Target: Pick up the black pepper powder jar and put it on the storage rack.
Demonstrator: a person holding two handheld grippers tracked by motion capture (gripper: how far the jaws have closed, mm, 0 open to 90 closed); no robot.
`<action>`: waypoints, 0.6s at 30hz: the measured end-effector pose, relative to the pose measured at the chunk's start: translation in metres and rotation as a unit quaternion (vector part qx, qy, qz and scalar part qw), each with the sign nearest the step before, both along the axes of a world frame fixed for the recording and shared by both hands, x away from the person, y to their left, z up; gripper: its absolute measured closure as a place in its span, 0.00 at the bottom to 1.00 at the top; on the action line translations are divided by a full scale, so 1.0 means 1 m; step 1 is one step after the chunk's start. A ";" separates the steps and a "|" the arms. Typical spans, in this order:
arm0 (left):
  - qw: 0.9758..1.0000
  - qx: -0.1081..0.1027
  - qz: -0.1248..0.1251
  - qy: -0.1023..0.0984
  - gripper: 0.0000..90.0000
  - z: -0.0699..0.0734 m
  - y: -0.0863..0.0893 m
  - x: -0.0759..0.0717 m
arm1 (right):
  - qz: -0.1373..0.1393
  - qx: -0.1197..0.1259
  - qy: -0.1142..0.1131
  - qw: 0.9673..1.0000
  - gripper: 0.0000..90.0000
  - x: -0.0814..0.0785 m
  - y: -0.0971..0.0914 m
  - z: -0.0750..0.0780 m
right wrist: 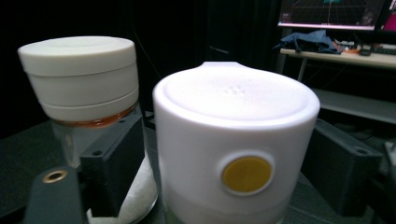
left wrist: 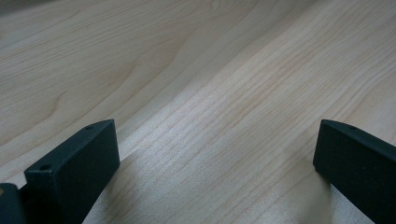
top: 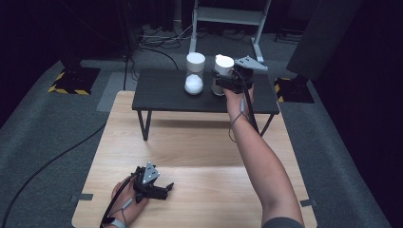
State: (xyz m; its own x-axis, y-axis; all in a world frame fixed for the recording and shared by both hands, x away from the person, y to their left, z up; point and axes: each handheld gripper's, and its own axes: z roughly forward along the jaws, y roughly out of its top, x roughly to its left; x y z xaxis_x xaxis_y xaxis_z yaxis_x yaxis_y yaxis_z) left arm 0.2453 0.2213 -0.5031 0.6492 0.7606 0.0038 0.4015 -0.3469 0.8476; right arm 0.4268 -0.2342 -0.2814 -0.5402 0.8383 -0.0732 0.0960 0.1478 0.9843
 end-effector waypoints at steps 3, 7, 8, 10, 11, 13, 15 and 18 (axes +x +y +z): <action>1.000 0.000 0.000 0.000 0.00 0.000 0.000 0.000 | -0.002 -0.005 -0.001 1.000 0.16 -0.010 -0.003 0.001; 1.000 -0.001 0.001 0.000 0.00 0.000 0.000 0.000 | -0.007 0.000 -0.002 1.000 0.16 -0.030 -0.010 -0.002; 1.000 -0.001 0.001 0.000 0.00 0.000 0.000 0.000 | -0.005 0.004 -0.001 1.000 0.16 -0.035 -0.013 -0.003; 1.000 0.001 0.000 0.000 0.00 0.000 0.000 0.000 | 0.004 0.007 -0.001 1.000 0.16 -0.045 -0.020 -0.006; 1.000 0.000 0.000 0.000 0.00 0.000 0.000 0.000 | 0.006 0.005 -0.002 1.000 0.16 -0.051 -0.023 -0.007; 1.000 0.001 0.000 0.000 0.00 0.000 0.000 0.000 | 0.013 0.006 -0.004 1.000 0.16 -0.063 -0.030 -0.010; 1.000 0.001 0.000 0.000 0.00 0.000 0.000 0.000 | 0.016 0.010 -0.006 1.000 0.16 -0.075 -0.037 -0.013; 1.000 0.001 0.000 0.000 0.00 0.000 0.000 0.000 | 0.021 0.015 -0.008 1.000 0.16 -0.093 -0.047 -0.017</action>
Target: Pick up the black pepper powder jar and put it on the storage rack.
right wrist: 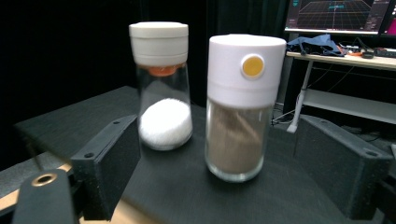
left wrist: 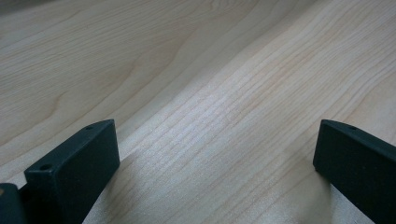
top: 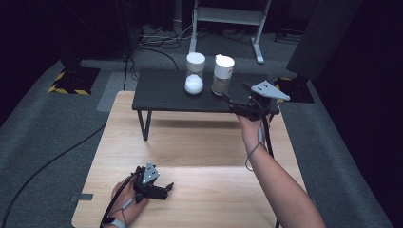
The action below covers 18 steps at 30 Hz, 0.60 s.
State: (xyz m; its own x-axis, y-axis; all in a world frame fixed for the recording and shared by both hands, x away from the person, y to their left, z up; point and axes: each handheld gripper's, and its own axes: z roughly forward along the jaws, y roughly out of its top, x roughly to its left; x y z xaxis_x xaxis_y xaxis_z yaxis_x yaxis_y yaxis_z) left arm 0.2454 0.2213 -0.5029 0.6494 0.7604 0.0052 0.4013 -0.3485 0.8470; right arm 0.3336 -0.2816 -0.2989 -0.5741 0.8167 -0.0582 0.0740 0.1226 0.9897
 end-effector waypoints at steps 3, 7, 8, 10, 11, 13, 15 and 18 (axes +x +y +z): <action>1.000 0.000 0.000 0.000 0.00 0.000 0.000 0.000 | 0.003 0.000 -0.005 1.000 0.16 -0.017 -0.010 -0.005; 1.000 0.000 0.000 0.000 0.00 0.000 0.000 0.000 | 0.006 -0.003 -0.006 1.000 0.16 -0.035 -0.023 -0.012; 1.000 0.000 0.000 0.000 0.00 0.000 0.000 0.000 | 0.007 -0.004 -0.005 1.000 0.16 -0.038 -0.025 -0.014; 1.000 0.000 0.000 0.000 0.00 0.000 0.000 0.000 | 0.008 -0.007 -0.004 1.000 0.16 -0.044 -0.030 -0.019; 1.000 0.000 0.000 0.000 0.00 0.000 0.000 0.000 | 0.008 -0.011 -0.002 1.000 0.16 -0.047 -0.031 -0.021; 1.000 0.000 0.000 0.000 0.00 0.000 0.000 0.000 | 0.009 -0.022 -0.003 1.000 0.16 -0.053 -0.033 -0.029; 1.000 0.000 0.000 0.000 0.00 0.000 0.000 0.000 | 0.010 -0.034 0.000 0.999 0.16 -0.058 -0.035 -0.040; 1.000 0.000 0.000 0.000 0.00 0.000 0.000 0.000 | 0.013 -0.040 0.008 0.999 0.15 -0.063 -0.038 -0.059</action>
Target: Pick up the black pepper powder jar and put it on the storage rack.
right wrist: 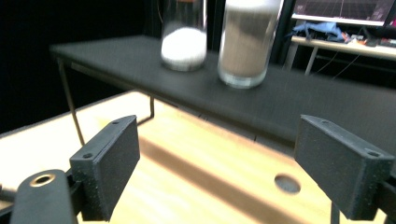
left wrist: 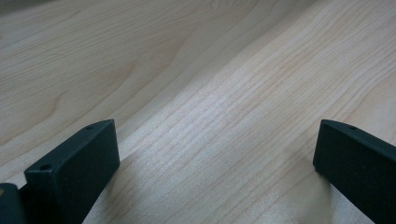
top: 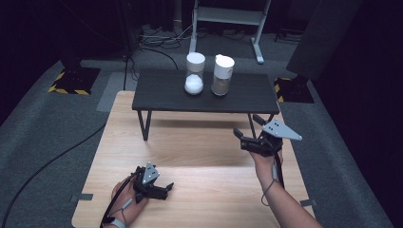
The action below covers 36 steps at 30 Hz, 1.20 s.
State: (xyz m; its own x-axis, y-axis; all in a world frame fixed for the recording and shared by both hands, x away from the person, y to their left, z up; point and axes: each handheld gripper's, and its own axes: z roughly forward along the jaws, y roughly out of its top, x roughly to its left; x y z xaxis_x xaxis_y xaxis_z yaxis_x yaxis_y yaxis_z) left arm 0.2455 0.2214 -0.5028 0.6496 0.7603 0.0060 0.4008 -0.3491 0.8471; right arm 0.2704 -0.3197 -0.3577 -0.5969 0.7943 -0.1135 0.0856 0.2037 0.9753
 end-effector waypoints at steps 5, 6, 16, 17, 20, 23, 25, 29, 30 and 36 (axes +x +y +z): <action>1.000 0.000 0.000 0.000 0.00 0.000 0.000 0.000 | -0.001 -0.008 0.029 1.000 0.14 -0.006 -0.003 -0.033; 1.000 -0.001 0.000 0.000 0.00 0.000 0.000 0.000 | 0.000 -0.009 0.037 0.999 0.14 -0.007 -0.003 -0.039; 1.000 -0.001 0.000 0.000 0.00 0.000 0.000 0.000 | -0.009 -0.034 0.089 0.995 0.12 -0.018 -0.012 -0.091; 1.000 0.000 0.000 0.000 0.00 0.000 0.000 0.000 | -0.010 -0.035 0.094 0.995 0.11 -0.020 -0.013 -0.095; 1.000 -0.001 0.000 0.000 0.00 0.000 0.000 0.000 | -0.017 -0.044 0.111 0.993 0.11 -0.024 -0.015 -0.108; 1.000 -0.001 0.000 0.000 0.00 0.000 0.000 0.000 | -0.028 -0.067 0.118 0.990 0.09 -0.028 -0.012 -0.117; 1.000 -0.001 0.000 0.000 0.00 0.000 0.000 0.000 | -0.031 -0.083 0.121 0.989 0.09 -0.029 -0.009 -0.121; 1.000 -0.001 0.000 0.000 0.00 0.000 0.000 0.000 | -0.037 -0.096 0.134 0.986 0.08 -0.030 -0.005 -0.127; 1.000 -0.001 0.000 0.000 0.00 0.000 0.000 0.000 | -0.039 -0.099 0.138 0.985 0.08 -0.030 -0.004 -0.127; 1.000 -0.001 0.000 0.000 0.00 0.000 0.000 0.000 | -0.025 -0.106 0.170 0.979 0.04 -0.017 -0.003 -0.128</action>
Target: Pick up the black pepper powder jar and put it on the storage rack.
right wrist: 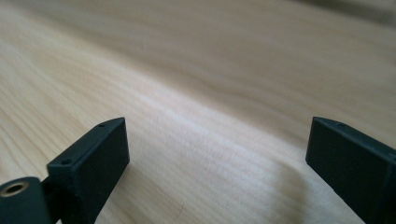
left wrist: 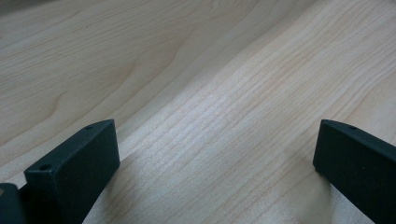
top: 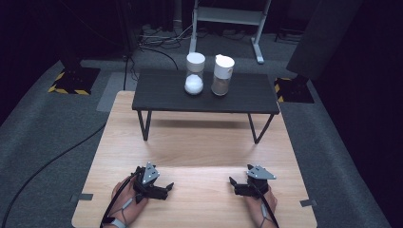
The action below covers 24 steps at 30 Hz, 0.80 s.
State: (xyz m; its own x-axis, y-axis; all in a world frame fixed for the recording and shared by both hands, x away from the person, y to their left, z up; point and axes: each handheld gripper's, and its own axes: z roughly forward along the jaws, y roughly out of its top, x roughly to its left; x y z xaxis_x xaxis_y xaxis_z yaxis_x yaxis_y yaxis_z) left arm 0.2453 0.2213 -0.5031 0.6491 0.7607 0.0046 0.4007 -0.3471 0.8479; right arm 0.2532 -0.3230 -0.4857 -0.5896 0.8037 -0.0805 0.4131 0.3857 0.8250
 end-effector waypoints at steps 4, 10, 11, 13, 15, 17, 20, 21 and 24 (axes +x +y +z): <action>1.000 0.000 0.000 0.000 0.00 0.000 0.000 0.000 | 0.012 0.016 0.008 1.000 0.02 0.006 -0.005 -0.004; 1.000 0.000 0.000 0.000 0.00 0.000 0.000 0.000 | 0.012 0.019 0.013 1.000 0.01 0.008 -0.006 -0.003; 1.000 0.000 0.000 0.000 0.00 0.000 0.000 0.000 | 0.013 0.019 0.013 1.000 0.01 0.008 -0.006 -0.003; 1.000 0.000 0.000 0.000 0.00 0.000 0.000 0.000 | 0.016 0.019 0.014 1.000 0.01 0.009 -0.006 -0.003; 1.000 0.000 0.000 0.000 0.00 0.000 0.000 0.000 | 0.016 0.019 0.014 1.000 0.01 0.009 -0.006 -0.003; 1.000 0.000 0.000 0.000 0.00 0.000 0.000 0.000 | 0.016 0.019 0.014 1.000 0.01 0.009 -0.006 -0.003; 1.000 0.000 0.000 0.000 0.00 0.000 0.000 0.000 | 0.016 0.019 0.014 1.000 0.01 0.009 -0.006 -0.003; 1.000 0.000 0.000 0.000 0.00 0.000 0.000 0.000 | 0.016 0.019 0.014 1.000 0.01 0.009 -0.006 -0.003; 1.000 0.000 0.000 0.000 0.00 0.000 0.000 0.000 | 0.016 0.019 0.014 1.000 0.01 0.009 -0.006 -0.003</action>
State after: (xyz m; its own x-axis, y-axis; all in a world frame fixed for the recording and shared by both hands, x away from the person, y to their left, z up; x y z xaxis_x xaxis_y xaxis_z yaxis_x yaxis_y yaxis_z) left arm 0.2454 0.2213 -0.5031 0.6494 0.7605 0.0051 0.4004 -0.3476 0.8478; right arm 0.2621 -0.3294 -0.4887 -0.6169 0.7864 -0.0338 0.4240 0.3682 0.8274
